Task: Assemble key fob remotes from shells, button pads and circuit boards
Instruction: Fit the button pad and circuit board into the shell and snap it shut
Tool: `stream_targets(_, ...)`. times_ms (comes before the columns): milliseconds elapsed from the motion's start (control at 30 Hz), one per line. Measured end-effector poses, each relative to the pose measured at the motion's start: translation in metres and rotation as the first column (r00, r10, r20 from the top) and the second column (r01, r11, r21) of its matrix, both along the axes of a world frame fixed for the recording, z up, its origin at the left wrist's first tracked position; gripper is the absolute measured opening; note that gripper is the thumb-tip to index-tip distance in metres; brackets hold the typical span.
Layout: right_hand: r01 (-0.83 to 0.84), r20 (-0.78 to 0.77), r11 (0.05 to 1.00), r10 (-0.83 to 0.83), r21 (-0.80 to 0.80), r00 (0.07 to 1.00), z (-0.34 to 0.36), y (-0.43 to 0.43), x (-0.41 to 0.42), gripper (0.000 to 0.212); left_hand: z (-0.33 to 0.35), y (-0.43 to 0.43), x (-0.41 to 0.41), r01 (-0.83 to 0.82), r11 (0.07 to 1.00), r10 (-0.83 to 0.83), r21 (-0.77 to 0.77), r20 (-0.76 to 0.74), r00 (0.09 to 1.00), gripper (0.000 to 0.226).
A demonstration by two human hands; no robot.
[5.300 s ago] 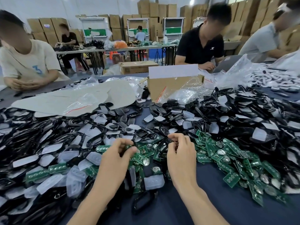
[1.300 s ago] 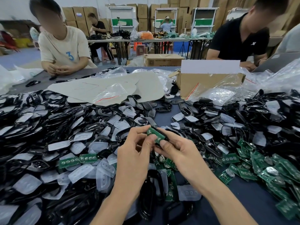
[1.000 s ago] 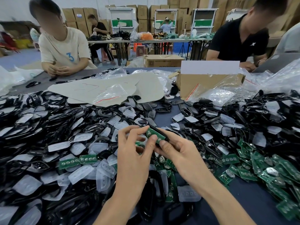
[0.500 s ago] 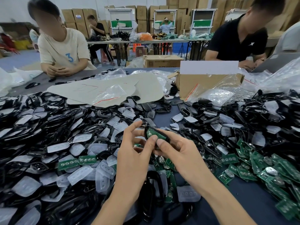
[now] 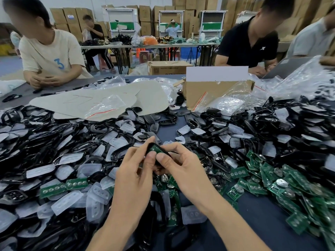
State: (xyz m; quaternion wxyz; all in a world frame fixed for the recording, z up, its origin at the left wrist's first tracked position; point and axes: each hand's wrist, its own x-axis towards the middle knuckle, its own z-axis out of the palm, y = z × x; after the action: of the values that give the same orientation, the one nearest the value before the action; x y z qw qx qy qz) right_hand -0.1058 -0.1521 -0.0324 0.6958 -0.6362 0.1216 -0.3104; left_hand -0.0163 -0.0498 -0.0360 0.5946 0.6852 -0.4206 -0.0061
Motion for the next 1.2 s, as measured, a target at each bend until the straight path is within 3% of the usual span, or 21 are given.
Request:
stream_targets(133, 0.024, -0.061, 1.0, -0.025, -0.014, 0.998, -0.001, -0.006, -0.002, 0.008, 0.0, 0.001, -0.002, -0.006, 0.999, 0.002, 0.044, 0.086, 0.996, 0.032)
stream_targets(233, 0.134, -0.018, 0.991, -0.134, -0.021, 0.991, 0.002, -0.012, -0.004, 0.009, 0.0, 0.003, -0.003, -0.049, 0.997, 0.043, 0.051, 0.121, 0.992, 0.026)
stream_targets(400, 0.379, 0.084, 0.907, -0.399, 0.182, 0.913, 0.007, -0.035, -0.016, 0.009, 0.001, 0.003, -0.002, -0.128, 0.988, 0.111, 0.089, 0.172, 0.979, 0.039)
stream_targets(500, 0.413, 0.076, 0.891, -0.433, 0.188, 0.898, 0.007, -0.034, -0.015, 0.008, 0.004, 0.002, -0.006, -0.117, 0.99, 0.108, 0.077, 0.109, 0.988, 0.038)
stream_targets(600, 0.364, 0.077, 0.924, -0.374, 0.115, 0.924, 0.01, -0.013, -0.001, 0.007, 0.007, 0.005, -0.005, -0.111, 0.992, 0.11, 0.062, 0.017, 0.994, 0.042)
stream_targets(700, 0.257, 0.116, 0.96, -0.269, 0.108, 0.956, 0.023, 0.012, 0.028, 0.008, 0.013, 0.018, 0.007, -0.148, 0.987, 0.143, 0.06, 0.081, 0.986, 0.045)
stream_targets(933, 0.124, 0.19, 0.932, -0.197, 0.34, 0.962, 0.074, 0.052, 0.114, 0.007, 0.028, 0.09, 0.058, -0.265, 0.957, 0.253, 0.115, 0.106, 0.962, 0.047)
stream_targets(1100, 0.018, 0.204, 0.931, -0.099, 0.364, 0.974, 0.093, 0.079, 0.163, 0.01, 0.042, 0.146, 0.127, -0.441, 0.874, 0.398, 0.203, 0.221, 0.89, 0.044)
stream_targets(1200, -0.08, 0.17, 0.928, 0.018, 0.364, 0.985, 0.09, 0.096, 0.183, 0.008, 0.052, 0.167, 0.174, -0.527, 0.805, 0.491, 0.272, 0.192, 0.85, 0.041)
